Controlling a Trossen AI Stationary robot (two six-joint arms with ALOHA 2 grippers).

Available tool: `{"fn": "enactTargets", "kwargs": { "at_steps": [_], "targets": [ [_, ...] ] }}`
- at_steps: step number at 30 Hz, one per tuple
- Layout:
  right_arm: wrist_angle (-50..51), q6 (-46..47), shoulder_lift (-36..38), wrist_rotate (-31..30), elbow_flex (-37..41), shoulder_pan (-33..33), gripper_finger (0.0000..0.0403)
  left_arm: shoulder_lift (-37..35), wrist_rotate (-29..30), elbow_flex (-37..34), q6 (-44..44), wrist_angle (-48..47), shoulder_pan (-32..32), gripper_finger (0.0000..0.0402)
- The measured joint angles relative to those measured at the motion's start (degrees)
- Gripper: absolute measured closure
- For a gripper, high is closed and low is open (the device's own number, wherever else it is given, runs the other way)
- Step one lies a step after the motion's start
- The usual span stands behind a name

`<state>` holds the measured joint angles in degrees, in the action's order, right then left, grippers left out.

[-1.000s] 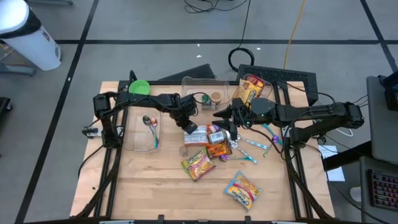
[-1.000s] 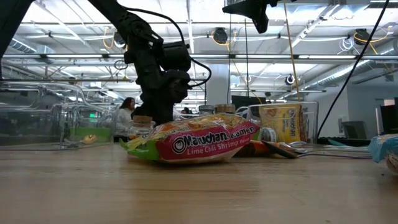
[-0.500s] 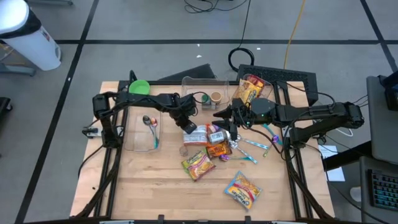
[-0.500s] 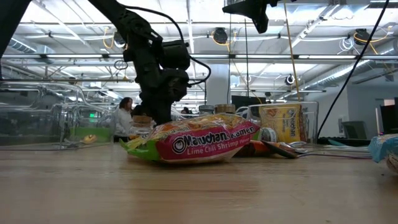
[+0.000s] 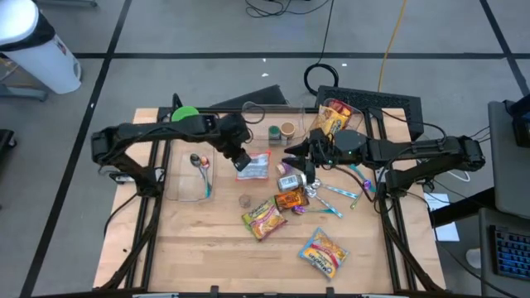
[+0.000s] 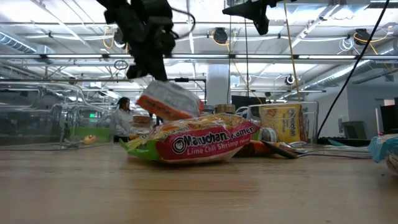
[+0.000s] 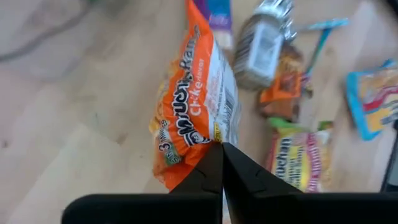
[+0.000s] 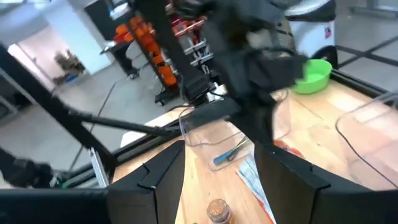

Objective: Pick & Place Food Item
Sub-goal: Put the orange noodle pack into the right transparent bin

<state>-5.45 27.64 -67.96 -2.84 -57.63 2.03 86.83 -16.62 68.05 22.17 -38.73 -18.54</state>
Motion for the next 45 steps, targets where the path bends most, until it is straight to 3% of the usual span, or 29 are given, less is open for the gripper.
{"fn": "enactTargets", "kwargs": {
  "at_steps": [13,25,36,40,45],
  "targets": [
    [-8.0,6.5,0.0,0.1,0.0,6.0,0.0202,-8.5,4.6,0.1,-0.4,4.1,2.3,0.0401],
    [-7.9,9.4,-3.1,3.2,0.0,6.6,0.0111,-8.6,6.2,0.1,-2.2,2.0,1.8,0.0396],
    [-9.4,8.9,-4.3,4.6,0.0,6.5,0.0103,-8.6,6.0,0.1,-7.2,2.0,-1.1,0.0392],
    [-9.3,8.2,-4.3,4.6,0.0,6.5,0.0103,-8.6,5.2,0.1,-10.6,0.4,-2.7,0.0364],
    [-9.3,7.7,-4.3,4.6,0.0,6.5,0.0105,-7.0,4.8,0.1,-15.0,-3.0,-4.6,0.0283]
  ]
}}
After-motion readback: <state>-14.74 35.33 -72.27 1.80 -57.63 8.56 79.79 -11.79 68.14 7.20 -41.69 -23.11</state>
